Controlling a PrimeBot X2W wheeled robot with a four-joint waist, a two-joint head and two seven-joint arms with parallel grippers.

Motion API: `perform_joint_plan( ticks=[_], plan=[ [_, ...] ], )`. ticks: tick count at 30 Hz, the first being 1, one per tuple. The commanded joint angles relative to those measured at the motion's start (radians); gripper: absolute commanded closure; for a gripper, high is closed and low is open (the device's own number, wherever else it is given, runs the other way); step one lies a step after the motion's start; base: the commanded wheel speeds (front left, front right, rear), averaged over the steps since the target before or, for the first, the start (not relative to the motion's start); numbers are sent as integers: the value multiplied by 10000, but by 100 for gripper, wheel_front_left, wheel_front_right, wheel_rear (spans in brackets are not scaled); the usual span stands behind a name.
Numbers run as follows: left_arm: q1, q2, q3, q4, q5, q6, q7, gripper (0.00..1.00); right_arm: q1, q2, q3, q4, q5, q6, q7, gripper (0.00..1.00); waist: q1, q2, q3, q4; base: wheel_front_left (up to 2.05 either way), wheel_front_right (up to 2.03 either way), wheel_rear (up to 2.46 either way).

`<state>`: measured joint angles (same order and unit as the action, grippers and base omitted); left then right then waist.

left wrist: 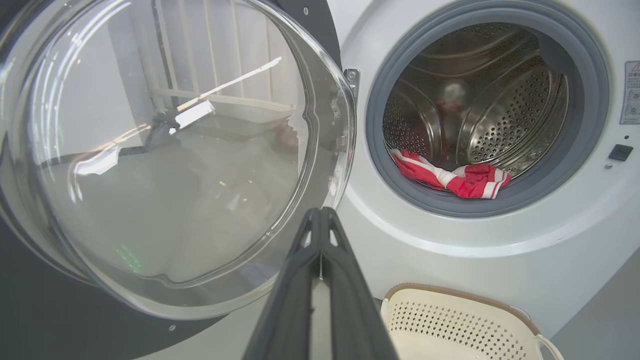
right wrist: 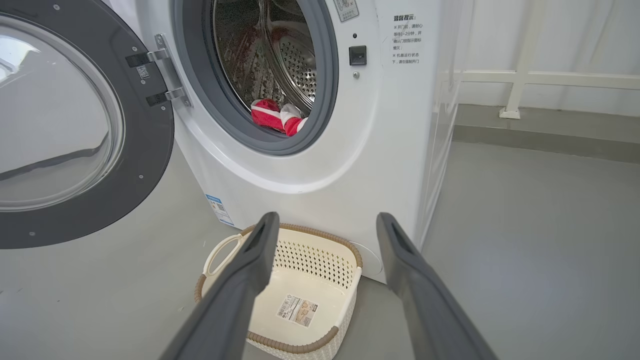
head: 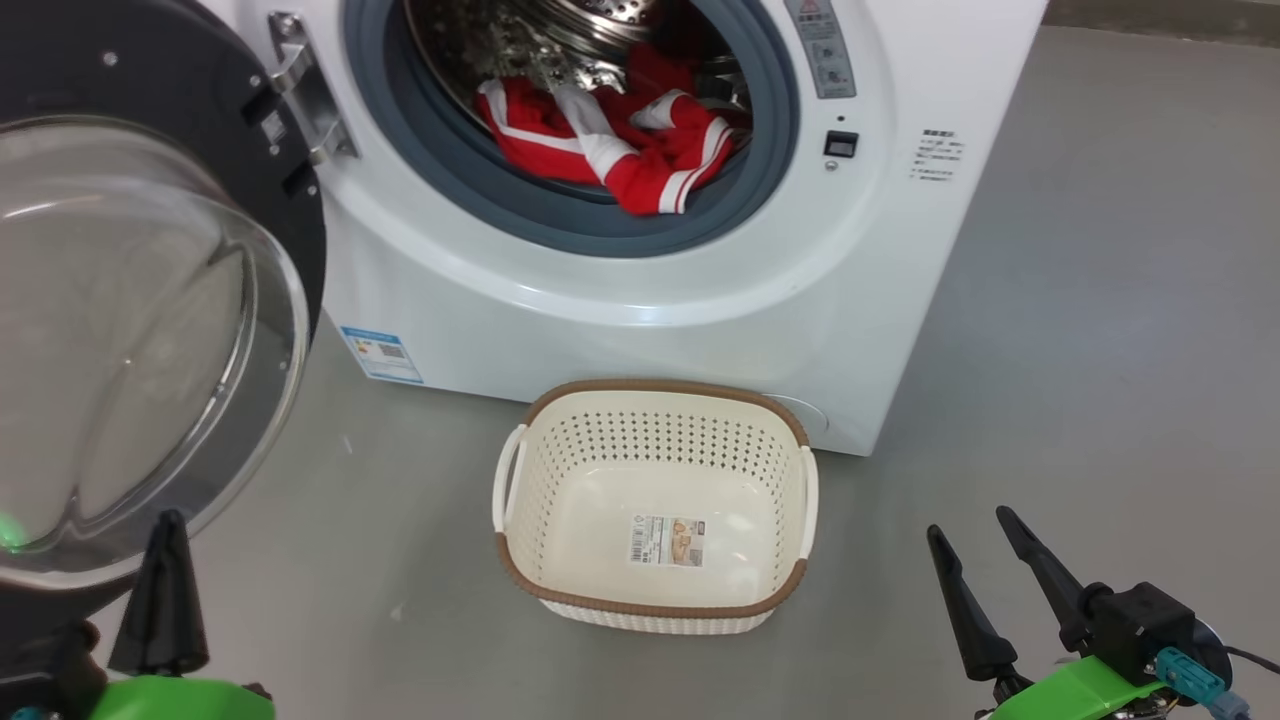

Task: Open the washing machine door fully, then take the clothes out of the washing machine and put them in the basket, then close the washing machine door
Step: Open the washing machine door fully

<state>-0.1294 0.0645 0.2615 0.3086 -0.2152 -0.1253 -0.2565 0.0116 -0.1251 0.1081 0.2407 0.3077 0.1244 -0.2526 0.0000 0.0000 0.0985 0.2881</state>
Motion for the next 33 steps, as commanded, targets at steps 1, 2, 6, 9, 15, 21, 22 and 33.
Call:
perform_joint_plan(
  ticks=[1, 2, 6, 9, 15, 21, 22, 33],
  plan=[
    [62, 175, 164, -394, 3, -53, -53, 100, -33, -58, 146, -279, 91, 63, -92, 0, 0, 0, -22, -243, 0, 0, 0],
    [124, 145, 47, -467, -45, -53, -53, 92, -39, -45, 119, -293, 92, 63, -92, 0, 0, 0, -19, -327, 0, 0, 0],
    [365, 120, -365, -715, -246, -53, -53, 58, -84, 2, 6, -364, 78, 63, -92, 0, 0, 0, 30, -662, 0, 0, 0],
    [543, 176, -652, -832, -418, -53, -53, 29, -109, 21, -67, -392, 93, 63, -92, 0, 0, 0, 56, -924, 0, 0, 0],
    [754, 245, -964, -933, -657, -53, -53, 0, -124, 20, -240, -448, 129, 63, -92, 0, 0, 0, 116, -1315, 0, 0, 0],
    [916, 316, -1352, -1023, -832, -53, -53, 0, -146, -12, -381, -496, 154, 63, -92, 0, 0, 0, 176, -1745, 0, 0, 0],
    [947, 311, -1478, -1062, -892, -53, -53, 0, -161, -13, -451, -509, 170, 63, -92, 0, 0, 0, 188, -1869, 0, 0, 0],
    [1268, 301, -2115, -1331, -1045, -53, -53, 0, -43, -20, -711, -585, 199, 63, -92, 0, 0, 0, 62, -2405, 0, 0, 0]
  ],
)
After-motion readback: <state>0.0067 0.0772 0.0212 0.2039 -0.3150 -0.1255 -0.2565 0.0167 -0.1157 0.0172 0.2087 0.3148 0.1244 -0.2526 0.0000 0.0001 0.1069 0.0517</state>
